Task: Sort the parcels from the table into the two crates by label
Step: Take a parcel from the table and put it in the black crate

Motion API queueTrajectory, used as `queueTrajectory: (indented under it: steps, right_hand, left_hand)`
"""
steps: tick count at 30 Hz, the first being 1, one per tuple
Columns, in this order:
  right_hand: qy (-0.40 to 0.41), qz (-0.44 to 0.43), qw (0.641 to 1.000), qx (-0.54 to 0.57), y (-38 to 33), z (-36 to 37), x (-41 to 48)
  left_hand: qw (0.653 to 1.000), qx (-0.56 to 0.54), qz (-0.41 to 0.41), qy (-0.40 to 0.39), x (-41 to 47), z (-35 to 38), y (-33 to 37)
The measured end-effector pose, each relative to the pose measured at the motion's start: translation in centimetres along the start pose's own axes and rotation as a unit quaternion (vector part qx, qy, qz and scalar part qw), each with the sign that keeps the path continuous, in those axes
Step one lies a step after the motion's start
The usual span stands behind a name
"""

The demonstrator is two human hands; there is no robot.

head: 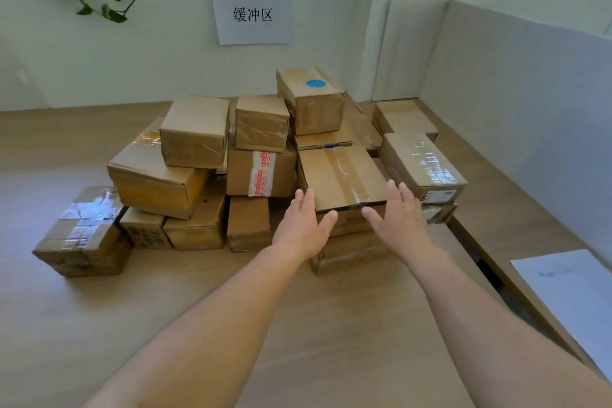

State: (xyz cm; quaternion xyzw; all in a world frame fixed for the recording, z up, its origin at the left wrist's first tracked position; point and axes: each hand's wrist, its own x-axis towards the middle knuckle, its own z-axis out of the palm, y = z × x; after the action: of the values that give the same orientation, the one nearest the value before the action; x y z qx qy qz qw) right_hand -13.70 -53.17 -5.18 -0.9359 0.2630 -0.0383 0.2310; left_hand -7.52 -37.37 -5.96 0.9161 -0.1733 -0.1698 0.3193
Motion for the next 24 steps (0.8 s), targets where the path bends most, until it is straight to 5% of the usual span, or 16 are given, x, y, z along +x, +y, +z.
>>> queueTrajectory:
  steps: [5,9,15,24]
  right_hand:
    - [-0.025,-0.038,0.999,0.021,0.4,-0.9,1.4]
    - [-0.008,-0.033,0.999,0.022,1.3,-2.1,2.1]
    - [-0.086,-0.013,0.993,0.08,1.7,-1.5,3.2]
    - [-0.152,-0.05,0.977,0.138,1.1,-1.3,3.5]
  left_hand:
    - [0.984,-0.168,-0.041,0.051,0.7,0.9,1.8]
    - [0.976,-0.135,-0.092,0.141,0.9,0.8,1.2]
    - [0.97,-0.174,-0.155,0.071,0.3,1.1,1.8]
    - [0.945,-0.254,-0.193,0.078,-2.4,-0.3,2.1]
